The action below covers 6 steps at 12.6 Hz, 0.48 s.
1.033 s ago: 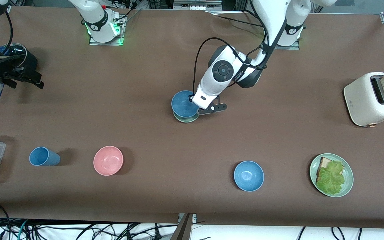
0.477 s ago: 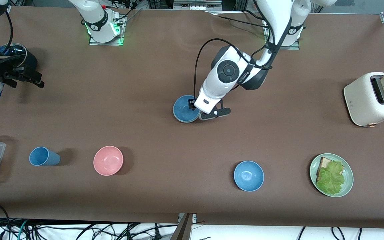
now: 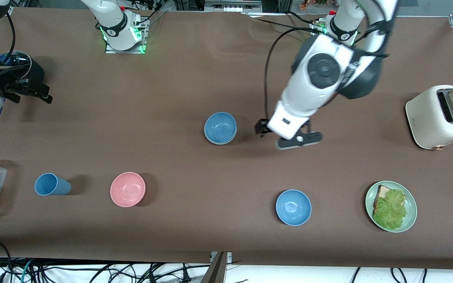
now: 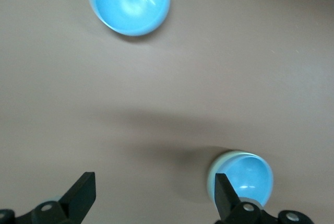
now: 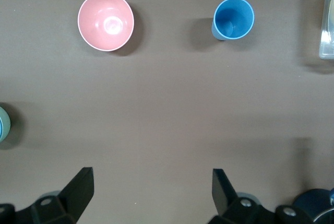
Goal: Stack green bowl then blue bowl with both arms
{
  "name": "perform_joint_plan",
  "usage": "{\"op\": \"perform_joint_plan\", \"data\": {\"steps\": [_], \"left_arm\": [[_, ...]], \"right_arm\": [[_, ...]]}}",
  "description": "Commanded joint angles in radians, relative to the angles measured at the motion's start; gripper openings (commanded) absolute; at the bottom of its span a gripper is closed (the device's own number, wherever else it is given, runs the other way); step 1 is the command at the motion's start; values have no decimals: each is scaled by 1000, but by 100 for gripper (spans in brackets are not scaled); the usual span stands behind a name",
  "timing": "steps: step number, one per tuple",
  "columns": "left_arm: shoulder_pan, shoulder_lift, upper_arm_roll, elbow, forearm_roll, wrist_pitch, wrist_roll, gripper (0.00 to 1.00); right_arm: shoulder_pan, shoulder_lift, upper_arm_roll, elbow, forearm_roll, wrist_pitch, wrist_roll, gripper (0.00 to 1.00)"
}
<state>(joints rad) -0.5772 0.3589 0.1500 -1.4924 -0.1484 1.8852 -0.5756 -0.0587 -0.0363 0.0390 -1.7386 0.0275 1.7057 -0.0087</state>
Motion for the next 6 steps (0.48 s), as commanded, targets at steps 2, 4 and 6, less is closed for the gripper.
{"op": "perform_joint_plan", "data": {"steps": [2,4,6], "left_arm": [[185,-121,-16,-12,36,-125,247,100],[294,-155,-44,-11,38,-194,417,100],[367,-181,-50,-11,43,-271,467,100]], "right_arm": [[-12,10,15,28,-6,-23,1,100],[-12,10,16,28,-6,-23,1,100],[-12,10,18,28,-8,-23,-1,100]]}}
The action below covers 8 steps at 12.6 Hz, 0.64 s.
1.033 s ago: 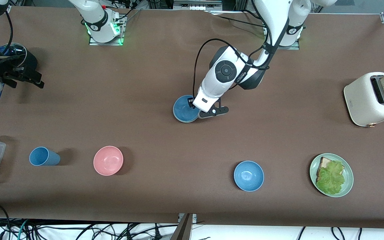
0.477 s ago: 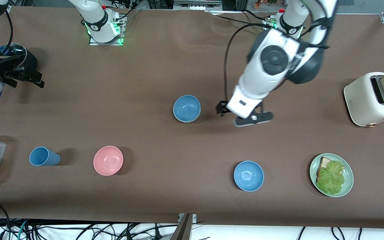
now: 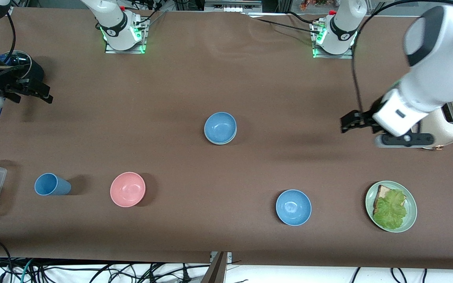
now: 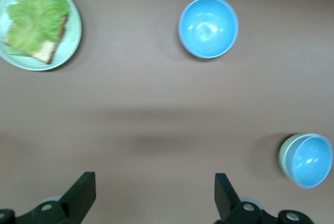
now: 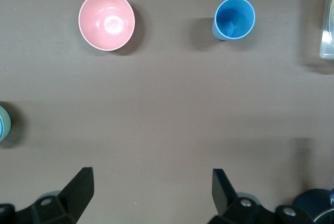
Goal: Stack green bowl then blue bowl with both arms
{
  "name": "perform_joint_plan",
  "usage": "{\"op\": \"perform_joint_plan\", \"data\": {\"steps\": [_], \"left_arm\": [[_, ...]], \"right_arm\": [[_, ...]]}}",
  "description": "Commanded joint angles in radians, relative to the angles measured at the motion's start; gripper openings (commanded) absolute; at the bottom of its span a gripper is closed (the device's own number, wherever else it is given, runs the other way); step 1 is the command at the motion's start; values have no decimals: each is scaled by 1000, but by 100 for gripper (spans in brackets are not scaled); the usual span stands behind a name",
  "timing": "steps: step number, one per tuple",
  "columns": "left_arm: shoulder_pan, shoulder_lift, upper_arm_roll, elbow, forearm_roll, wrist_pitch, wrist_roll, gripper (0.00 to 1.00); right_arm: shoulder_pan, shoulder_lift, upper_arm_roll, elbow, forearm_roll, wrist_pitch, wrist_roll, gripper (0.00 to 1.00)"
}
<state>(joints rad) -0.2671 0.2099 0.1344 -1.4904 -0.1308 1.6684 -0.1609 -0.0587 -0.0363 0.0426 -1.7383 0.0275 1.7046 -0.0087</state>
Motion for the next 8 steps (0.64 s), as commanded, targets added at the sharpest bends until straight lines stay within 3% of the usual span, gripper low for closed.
{"op": "perform_joint_plan", "data": {"steps": [1,8], "left_arm": [[90,-35,-38,-13,25,-79,98,100],[149,-29,-27,-13,23,-84,179,100]], "right_arm": [[-10,10,14,28,-8,-22,-1,100],[-10,10,16,28,-8,-22,1,100]]}}
